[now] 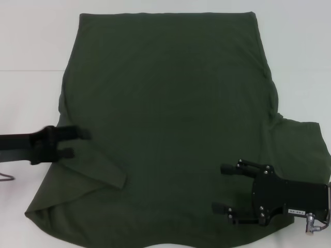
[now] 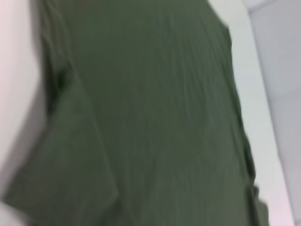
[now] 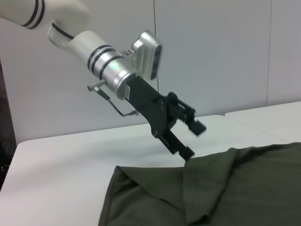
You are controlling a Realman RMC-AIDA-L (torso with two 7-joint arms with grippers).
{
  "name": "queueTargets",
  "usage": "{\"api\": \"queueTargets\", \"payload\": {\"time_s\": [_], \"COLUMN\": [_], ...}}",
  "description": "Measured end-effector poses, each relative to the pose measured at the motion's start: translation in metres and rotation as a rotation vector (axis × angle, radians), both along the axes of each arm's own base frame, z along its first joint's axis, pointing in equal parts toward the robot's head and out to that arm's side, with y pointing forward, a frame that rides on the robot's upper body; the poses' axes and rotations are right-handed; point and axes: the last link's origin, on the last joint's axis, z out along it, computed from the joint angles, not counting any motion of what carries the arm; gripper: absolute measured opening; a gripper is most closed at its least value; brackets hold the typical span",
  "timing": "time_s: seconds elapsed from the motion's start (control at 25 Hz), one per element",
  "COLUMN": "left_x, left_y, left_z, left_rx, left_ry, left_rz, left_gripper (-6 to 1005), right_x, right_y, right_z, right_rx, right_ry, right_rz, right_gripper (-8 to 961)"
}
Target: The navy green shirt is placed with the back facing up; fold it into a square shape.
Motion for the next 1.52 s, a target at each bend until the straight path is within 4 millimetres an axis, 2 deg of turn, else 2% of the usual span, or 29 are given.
{"api": "queueTargets", "payload": {"time_s": [0.04,0.28,0.44,0.68,1.04,1.52], "left_x": [-0.005,-0.030,-0.045,-0.056,-0.055,-0.055], "left_y": [-0.002,-0.013,-0.018,-0.017,-0.010,-0.006], "left_z": [0.005,0.023,0.025,0.015,0.003,-0.003], "left_rx": [0.019,0.107,0.152,0.171,0.179,0.198], "left_ry": [-0.011,-0.027,-0.011,0.023,0.032,0.038], "left_rz": [0.018,0.110,0.167,0.217,0.238,0.252], "left_gripper": [723,896,892,891,892,892], "right_x": [0.000,0.001,0.001,0.002,0.003,0.003], "right_y": [0.000,-0.001,-0.001,-0.003,-0.004,-0.004], "right_z": [0.000,0.000,0.000,-0.001,-0.002,-0.002], "right_rx": [0.002,0.006,0.007,0.005,-0.001,-0.001], "right_ry": [-0.001,-0.002,-0.003,-0.009,-0.008,-0.007], "right_rz": [0.002,0.006,0.005,0.008,0.003,0.002], "right_gripper": [912,911,911,911,911,911]}}
